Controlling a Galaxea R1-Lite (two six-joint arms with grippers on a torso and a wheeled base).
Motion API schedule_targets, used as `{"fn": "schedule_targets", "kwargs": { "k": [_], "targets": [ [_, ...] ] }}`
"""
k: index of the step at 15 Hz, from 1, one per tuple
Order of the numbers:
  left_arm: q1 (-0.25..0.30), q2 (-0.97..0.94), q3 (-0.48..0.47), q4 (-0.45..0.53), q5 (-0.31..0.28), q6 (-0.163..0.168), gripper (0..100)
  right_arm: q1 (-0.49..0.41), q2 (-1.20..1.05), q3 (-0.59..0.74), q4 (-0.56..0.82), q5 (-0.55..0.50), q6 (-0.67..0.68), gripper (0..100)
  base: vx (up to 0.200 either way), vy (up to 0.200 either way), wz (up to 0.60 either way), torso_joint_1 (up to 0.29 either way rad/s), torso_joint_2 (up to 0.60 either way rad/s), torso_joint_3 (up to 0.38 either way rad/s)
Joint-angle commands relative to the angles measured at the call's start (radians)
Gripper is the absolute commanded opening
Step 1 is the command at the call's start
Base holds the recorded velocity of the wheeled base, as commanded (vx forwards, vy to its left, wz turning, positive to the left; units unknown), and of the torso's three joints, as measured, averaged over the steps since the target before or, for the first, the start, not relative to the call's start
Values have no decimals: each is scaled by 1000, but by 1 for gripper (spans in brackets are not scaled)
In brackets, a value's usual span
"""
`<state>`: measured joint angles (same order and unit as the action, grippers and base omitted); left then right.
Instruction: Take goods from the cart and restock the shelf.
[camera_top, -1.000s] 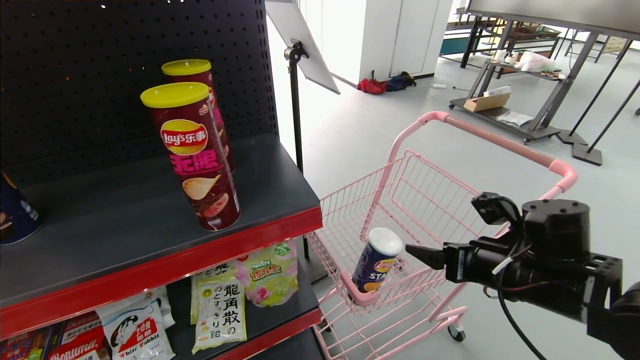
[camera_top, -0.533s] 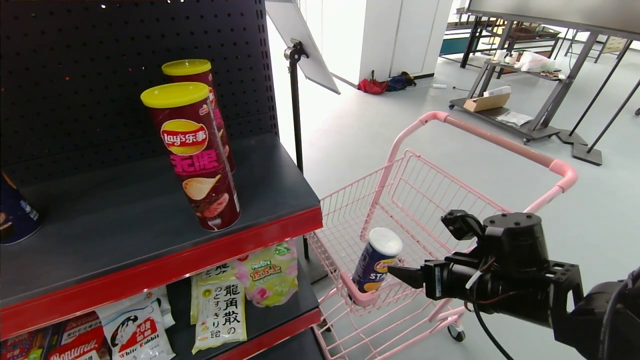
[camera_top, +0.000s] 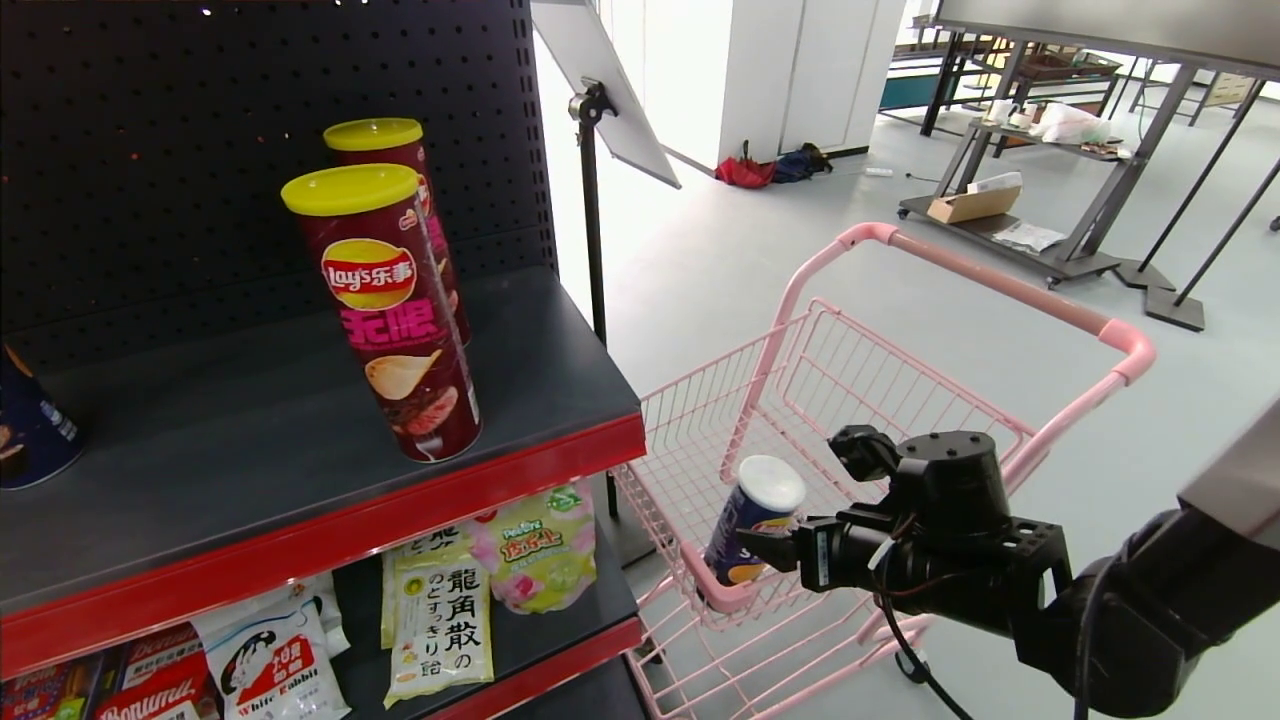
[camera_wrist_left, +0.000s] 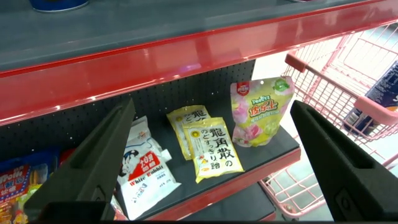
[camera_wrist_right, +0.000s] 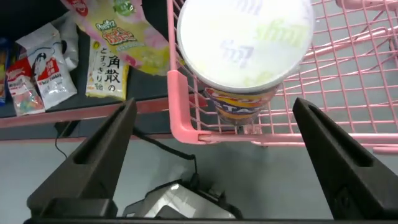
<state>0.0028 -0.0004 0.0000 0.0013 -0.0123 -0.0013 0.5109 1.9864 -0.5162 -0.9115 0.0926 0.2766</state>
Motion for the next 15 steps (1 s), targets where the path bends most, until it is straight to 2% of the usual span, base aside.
{"fn": "schedule_targets", "kwargs": {
  "k": [1, 8, 12, 15],
  "targets": [
    [0, 0, 0, 0, 0, 0, 100, 12, 57, -31, -3, -2, 0, 100, 0, 0, 0, 0, 0, 0],
    [0, 0, 0, 0, 3, 0, 100, 9, 173, -139, -9, -14, -27, 100, 0, 0, 0, 0, 0, 0],
    [0, 0, 0, 0, 3, 0, 100, -3, 255, -134, -129, -37, -33, 100, 0, 0, 0, 0, 0, 0],
    [0, 0, 0, 0, 3, 0, 100, -11, 272, -136, -135, -39, -37, 100, 0, 0, 0, 0, 0, 0]
  ]
}}
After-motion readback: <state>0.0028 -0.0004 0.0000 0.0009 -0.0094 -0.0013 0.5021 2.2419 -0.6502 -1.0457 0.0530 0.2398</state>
